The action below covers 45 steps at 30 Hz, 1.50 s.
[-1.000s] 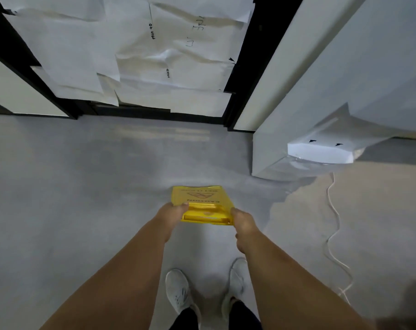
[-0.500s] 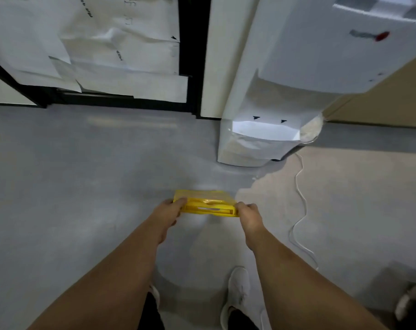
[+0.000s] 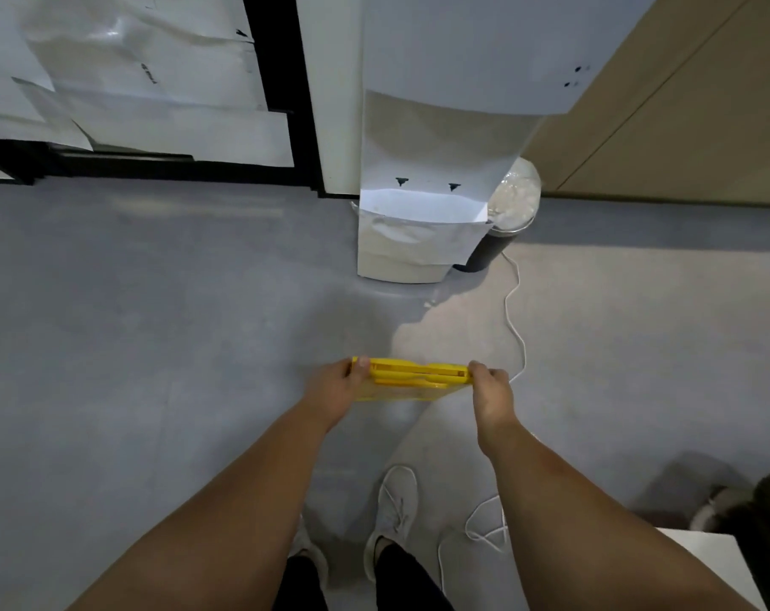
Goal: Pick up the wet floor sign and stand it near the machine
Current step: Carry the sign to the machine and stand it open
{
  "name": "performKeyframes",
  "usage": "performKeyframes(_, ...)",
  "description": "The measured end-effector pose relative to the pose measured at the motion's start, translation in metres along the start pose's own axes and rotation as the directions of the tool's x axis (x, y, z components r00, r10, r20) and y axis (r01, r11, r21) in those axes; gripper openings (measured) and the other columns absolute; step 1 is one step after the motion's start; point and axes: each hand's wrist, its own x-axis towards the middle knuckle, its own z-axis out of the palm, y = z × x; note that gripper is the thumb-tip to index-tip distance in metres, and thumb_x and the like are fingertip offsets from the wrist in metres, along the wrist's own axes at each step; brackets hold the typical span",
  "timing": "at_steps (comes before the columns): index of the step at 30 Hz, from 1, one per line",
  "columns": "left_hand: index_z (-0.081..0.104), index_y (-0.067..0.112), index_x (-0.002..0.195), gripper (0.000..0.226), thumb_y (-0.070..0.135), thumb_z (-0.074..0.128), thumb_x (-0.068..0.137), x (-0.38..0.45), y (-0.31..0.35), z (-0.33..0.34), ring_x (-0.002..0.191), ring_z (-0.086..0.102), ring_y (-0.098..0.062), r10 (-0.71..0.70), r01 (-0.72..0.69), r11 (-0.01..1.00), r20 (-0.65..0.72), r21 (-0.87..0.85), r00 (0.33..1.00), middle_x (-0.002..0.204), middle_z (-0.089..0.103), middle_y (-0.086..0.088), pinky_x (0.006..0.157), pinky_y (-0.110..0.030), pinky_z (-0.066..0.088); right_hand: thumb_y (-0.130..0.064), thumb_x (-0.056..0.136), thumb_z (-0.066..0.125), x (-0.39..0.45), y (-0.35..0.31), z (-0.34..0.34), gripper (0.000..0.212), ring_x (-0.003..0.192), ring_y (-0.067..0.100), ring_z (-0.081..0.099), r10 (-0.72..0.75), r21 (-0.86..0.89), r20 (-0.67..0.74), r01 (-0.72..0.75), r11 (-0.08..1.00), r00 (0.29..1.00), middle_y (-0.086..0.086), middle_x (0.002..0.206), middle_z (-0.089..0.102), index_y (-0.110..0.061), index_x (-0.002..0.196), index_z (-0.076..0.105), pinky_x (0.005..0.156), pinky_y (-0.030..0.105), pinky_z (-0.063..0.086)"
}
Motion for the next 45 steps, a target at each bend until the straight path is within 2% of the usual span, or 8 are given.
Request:
performKeyframes(6,0.067,0.007,0.105,0.054,0.048,0.032,0.099,0.013,0.002,0.011,0.101,0.064,-0.035,0.038,-0.033,0.989,-0.033,0.142,0.999,0.104,0.069,-0.022,0.084,-0.039,0.048,-0.039,0.095,0.051,0.010,0.003,-0.012,0.030,0.094,0.024,0.048,-0.019,0.007,0.069,0.018,1.000,0.997,0.005,0.094,0.052,-0.011,0.104,0.048,0.084,0.033,0.034)
performKeyframes(11,0.062,0.006,0.117,0.045,0.037,0.033,0.102,0.009,0.013,0.014,0.098,0.058,-0.025,0.066,-0.066,0.998,-0.041,0.018,0.997,0.111,0.066,-0.019,0.083,-0.033,0.041,-0.035,0.096,0.044,0.023,-0.018,-0.010,0.022,0.093,0.025,0.047,-0.042,-0.064,0.121,0.050,0.997,0.992,0.005,0.098,0.052,-0.019,0.111,0.047,0.082,0.037,0.037)
performKeyframes(16,0.048,0.009,0.140,0.048,0.036,0.038,0.101,0.017,0.020,0.017,0.132,0.048,-0.030,0.062,-0.064,0.998,-0.080,-0.025,0.995,0.141,0.053,-0.014,0.110,-0.037,0.038,-0.035,0.097,0.038,0.026,-0.013,-0.007,0.030,0.092,0.025,0.047,-0.054,-0.040,0.074,0.057,0.998,0.996,-0.004,0.084,0.048,-0.023,0.123,0.048,0.081,0.039,0.039)
performKeyframes(19,0.046,0.014,0.143,0.050,0.038,0.041,0.099,0.024,0.021,0.015,0.137,0.045,-0.028,0.062,-0.069,0.996,-0.118,-0.057,0.991,0.146,0.050,-0.011,0.115,-0.044,0.036,-0.029,0.098,0.040,0.030,-0.021,-0.004,0.029,0.093,0.025,0.047,-0.073,-0.007,0.090,0.074,0.997,0.993,-0.005,0.085,0.048,-0.021,0.124,0.050,0.081,0.036,0.037)
performKeyframes(24,0.041,0.017,0.146,0.050,0.039,0.037,0.100,0.038,0.027,0.009,0.136,0.045,-0.028,0.039,-0.047,0.998,-0.142,-0.052,0.989,0.147,0.049,-0.009,0.114,-0.046,0.036,-0.029,0.101,0.037,0.037,-0.033,0.005,0.031,0.092,0.023,0.047,-0.081,-0.059,0.152,0.091,0.994,0.985,0.005,0.108,0.049,-0.020,0.129,0.047,0.074,0.033,0.040)
performKeyframes(34,0.027,0.018,0.152,0.052,0.032,0.034,0.102,0.069,0.026,0.009,0.144,0.032,-0.031,-0.073,0.073,0.997,-0.058,-0.014,0.996,0.157,0.032,-0.012,0.119,-0.043,0.029,-0.031,0.103,0.033,0.056,-0.031,0.020,0.039,0.099,0.026,0.047,-0.036,-0.138,0.168,0.060,0.989,0.985,0.016,0.128,0.050,-0.020,0.141,0.038,0.092,0.043,0.046)
performKeyframes(39,0.032,0.016,0.150,0.051,0.032,0.036,0.102,0.077,0.024,0.006,0.140,0.039,-0.032,-0.071,0.072,0.997,-0.027,0.025,0.997,0.154,0.039,-0.013,0.115,-0.046,0.035,-0.032,0.103,0.035,0.061,-0.032,0.021,0.053,0.136,0.037,0.038,0.016,-0.166,0.174,0.013,0.986,0.985,0.015,0.153,0.035,-0.022,0.153,0.020,0.108,0.044,0.033)
performKeyframes(45,0.039,0.011,0.146,0.048,0.029,0.038,0.101,0.095,0.031,-0.001,0.132,0.046,-0.037,-0.064,0.074,0.980,-0.062,0.187,0.996,0.147,0.046,-0.019,0.110,-0.044,0.040,-0.030,0.104,0.034,0.072,-0.041,0.029,0.053,0.137,0.037,0.037,0.035,-0.239,0.171,0.007,0.971,0.985,0.016,0.153,0.035,-0.018,0.153,0.021,0.109,0.045,0.033)
